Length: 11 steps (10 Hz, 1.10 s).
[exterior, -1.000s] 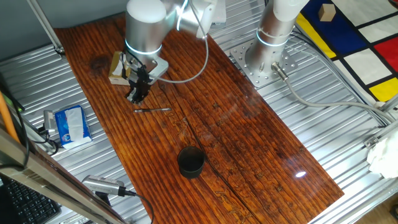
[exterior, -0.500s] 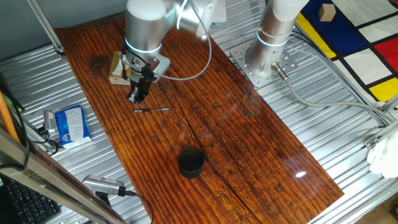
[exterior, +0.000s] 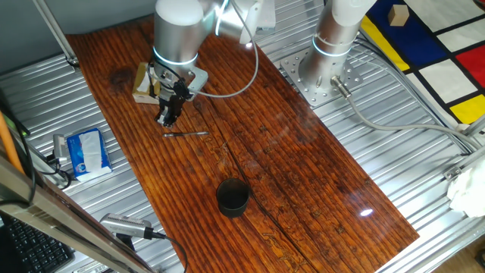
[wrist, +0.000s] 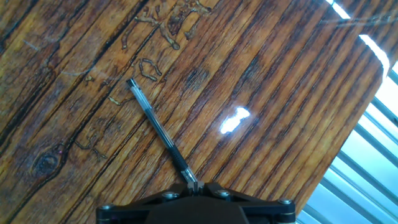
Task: Put the pen into the pen holder
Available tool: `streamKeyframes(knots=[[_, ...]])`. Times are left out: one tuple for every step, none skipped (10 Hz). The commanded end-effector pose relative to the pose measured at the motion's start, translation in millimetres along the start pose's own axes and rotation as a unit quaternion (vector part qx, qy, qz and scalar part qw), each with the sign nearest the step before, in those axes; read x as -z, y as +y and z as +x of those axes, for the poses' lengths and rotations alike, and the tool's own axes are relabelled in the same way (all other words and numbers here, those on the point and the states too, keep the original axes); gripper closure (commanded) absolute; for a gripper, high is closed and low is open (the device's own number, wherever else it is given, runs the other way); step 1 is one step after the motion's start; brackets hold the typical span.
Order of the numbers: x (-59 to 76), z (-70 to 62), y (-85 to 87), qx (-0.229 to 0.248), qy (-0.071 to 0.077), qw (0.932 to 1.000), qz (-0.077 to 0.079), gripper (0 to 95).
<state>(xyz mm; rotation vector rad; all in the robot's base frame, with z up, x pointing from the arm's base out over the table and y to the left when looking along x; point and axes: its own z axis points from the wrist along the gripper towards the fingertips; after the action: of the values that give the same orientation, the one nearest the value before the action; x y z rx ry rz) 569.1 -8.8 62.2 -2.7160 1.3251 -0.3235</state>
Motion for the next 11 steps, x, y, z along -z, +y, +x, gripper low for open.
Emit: streamKeyframes(knots=[[0.4, 0.1, 0.0, 0.000, 0.001, 1.0000, -0.001, 95.0], [0.8, 0.3, -0.1, 0.001, 0.001, 1.0000, -0.001, 95.0], [2.2, 0.8, -0.5, 0.003, 0.001, 1.0000, -0.001, 95.0], [2.2, 0.8, -0.5, 0.004, 0.001, 1.0000, -0.002, 95.0], [2.2, 0.8, -0.5, 0.003, 0.001, 1.0000, -0.003, 95.0], [2.2, 0.8, -0.5, 0.004, -0.001, 1.0000, -0.006, 95.0], [2.2, 0.8, -0.5, -0.003, -0.014, 0.9998, -0.015, 95.0], [2.2, 0.8, -0.5, -0.002, -0.016, 0.9997, -0.019, 95.0], [2.2, 0.8, -0.5, 0.006, -0.016, 0.9994, -0.030, 95.0], [2.2, 0.8, -0.5, 0.018, -0.015, 0.9992, -0.034, 95.0], [2.2, 0.8, -0.5, 0.034, -0.014, 0.9987, -0.034, 95.0]])
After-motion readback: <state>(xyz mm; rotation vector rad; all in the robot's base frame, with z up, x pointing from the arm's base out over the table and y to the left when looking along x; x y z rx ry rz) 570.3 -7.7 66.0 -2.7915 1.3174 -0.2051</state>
